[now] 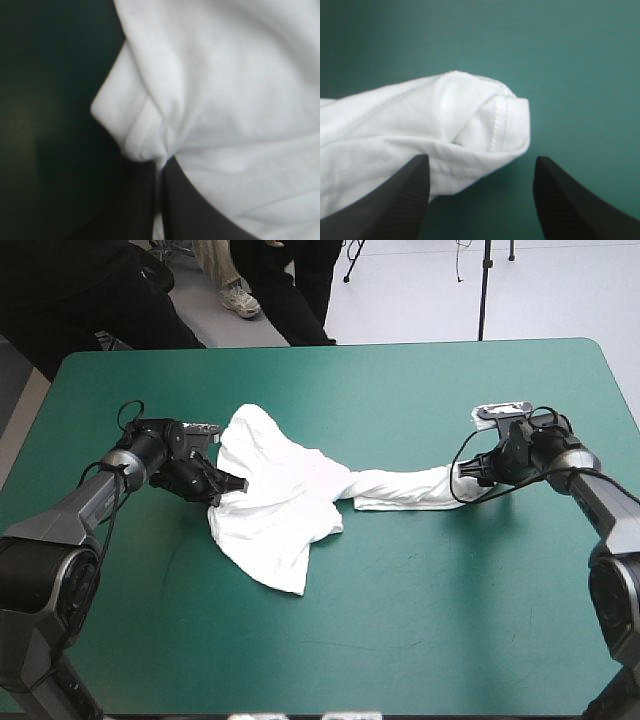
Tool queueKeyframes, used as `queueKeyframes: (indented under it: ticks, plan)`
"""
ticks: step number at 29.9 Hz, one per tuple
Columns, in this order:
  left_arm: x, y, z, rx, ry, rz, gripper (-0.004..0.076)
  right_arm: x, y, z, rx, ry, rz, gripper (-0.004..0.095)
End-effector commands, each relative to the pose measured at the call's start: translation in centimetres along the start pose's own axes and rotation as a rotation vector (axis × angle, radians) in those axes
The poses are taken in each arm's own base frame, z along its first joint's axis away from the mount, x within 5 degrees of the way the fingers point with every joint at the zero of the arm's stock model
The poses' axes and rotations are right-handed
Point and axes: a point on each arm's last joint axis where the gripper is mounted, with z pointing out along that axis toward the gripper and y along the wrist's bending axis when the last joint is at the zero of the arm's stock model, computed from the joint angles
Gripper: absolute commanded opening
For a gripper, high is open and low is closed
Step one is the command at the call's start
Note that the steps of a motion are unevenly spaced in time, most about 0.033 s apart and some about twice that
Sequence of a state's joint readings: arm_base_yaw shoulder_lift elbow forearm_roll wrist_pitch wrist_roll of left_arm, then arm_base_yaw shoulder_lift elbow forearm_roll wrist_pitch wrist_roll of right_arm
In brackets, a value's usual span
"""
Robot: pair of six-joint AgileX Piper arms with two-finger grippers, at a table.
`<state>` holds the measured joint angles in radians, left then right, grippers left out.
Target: Fold the cloth
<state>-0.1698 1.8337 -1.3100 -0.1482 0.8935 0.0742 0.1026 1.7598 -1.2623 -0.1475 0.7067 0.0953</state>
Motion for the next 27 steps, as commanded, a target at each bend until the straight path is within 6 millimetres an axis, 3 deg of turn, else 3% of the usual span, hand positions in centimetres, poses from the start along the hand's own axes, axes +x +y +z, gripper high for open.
queueKeyframes:
  ticks: [1, 6, 11, 15, 18, 22, 27]
  plan:
    - [-0.2, -0.8, -1.1, 0.042, -0.028, -0.017, -0.0009, -1.5, -0.4, 0.2, -0.014, -0.051, 0.014, 0.0488]
    - [-0.2, -0.8, -1.1, 0.043, -0.017, -0.014, -0.0009, -0.9, 0.2, 3.0, -0.072, 0.029, 0.043, 0.0369]
    - [-0.5, -0.9, -1.7, 0.040, -0.021, -0.001, -0.0009, -0.8, 0.5, 3.3, -0.097, 0.039, 0.048, 0.0195]
    - [-1.6, -1.0, -2.9, 0.041, -0.070, 0.028, -0.0009, -0.7, 0.5, 3.3, -0.105, 0.052, 0.056, -0.0017]
    - [-2.5, -1.2, -4.3, 0.042, -0.109, 0.040, -0.0009, -0.9, 0.6, 2.7, -0.122, 0.052, 0.076, -0.0017]
    - [-3.5, -1.7, -7.9, 0.044, -0.190, 0.080, -0.0009, -2.5, 0.3, -0.8, -0.127, -0.017, 0.079, -0.0017]
    - [-3.1, -2.6, -15.7, 0.048, -0.356, 0.118, -0.0009, -5.3, -0.5, -8.9, -0.128, -0.222, 0.079, -0.0017]
